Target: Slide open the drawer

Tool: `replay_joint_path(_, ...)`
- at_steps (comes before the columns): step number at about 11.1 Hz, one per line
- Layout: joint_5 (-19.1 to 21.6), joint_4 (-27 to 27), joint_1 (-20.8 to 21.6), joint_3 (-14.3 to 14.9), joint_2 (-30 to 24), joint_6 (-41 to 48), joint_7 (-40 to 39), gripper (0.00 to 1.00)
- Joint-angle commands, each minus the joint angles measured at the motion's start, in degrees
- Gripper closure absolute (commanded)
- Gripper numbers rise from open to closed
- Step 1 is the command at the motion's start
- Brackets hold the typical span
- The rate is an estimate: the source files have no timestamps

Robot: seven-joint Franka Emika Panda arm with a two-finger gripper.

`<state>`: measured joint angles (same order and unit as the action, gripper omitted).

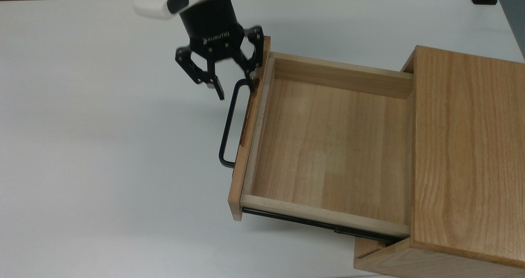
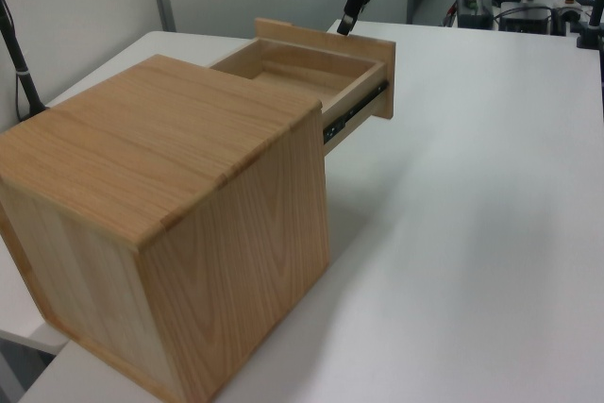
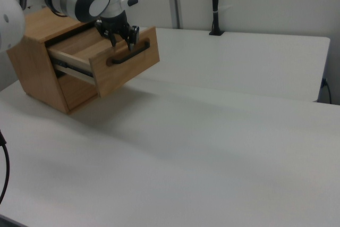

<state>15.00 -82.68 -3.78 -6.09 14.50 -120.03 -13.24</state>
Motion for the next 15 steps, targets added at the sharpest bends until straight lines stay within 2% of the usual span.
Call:
replay_joint_path(1, 1.35, -1.61, -1.40, -0.15, -2.72, 1.11, 6.43, 0.00)
replay_joint_path(2, 1.26, -1.60, -1.84, -0.06, -3.94, 1.37, 10.04, 0.00)
replay_joint_path(4, -0.23, -1.69, -2.98, 0.81, -7.01, 7.84, 14.19, 0.00)
replay_joint_path(7, -6.63, -1.60, -2.20, 5.29, -12.37, 22.95, 14.90, 0.00)
replay_joint_path(8, -9.08, -1.69, -1.06, 6.43, -13.61, 27.09, 15.95, 0.00)
replay_joint_path(9, -10.41, -2.04, 0.86, 9.14, -14.92, 29.39, 16.57, 0.00)
replay_joint_path(10, -10.51, -2.22, 2.71, 12.56, -15.81, 30.89, 16.58, 0.00)
replay_joint_path(11, -10.52, -2.66, 3.08, 13.73, -16.25, 30.82, 15.97, 0.00)
replay_joint_path(12, -10.69, -4.31, 2.91, 13.74, -16.34, 30.38, 15.88, 0.00)
replay_joint_path(15, -10.95, -4.68, 2.82, 13.74, -16.17, 26.89, 11.67, 0.00)
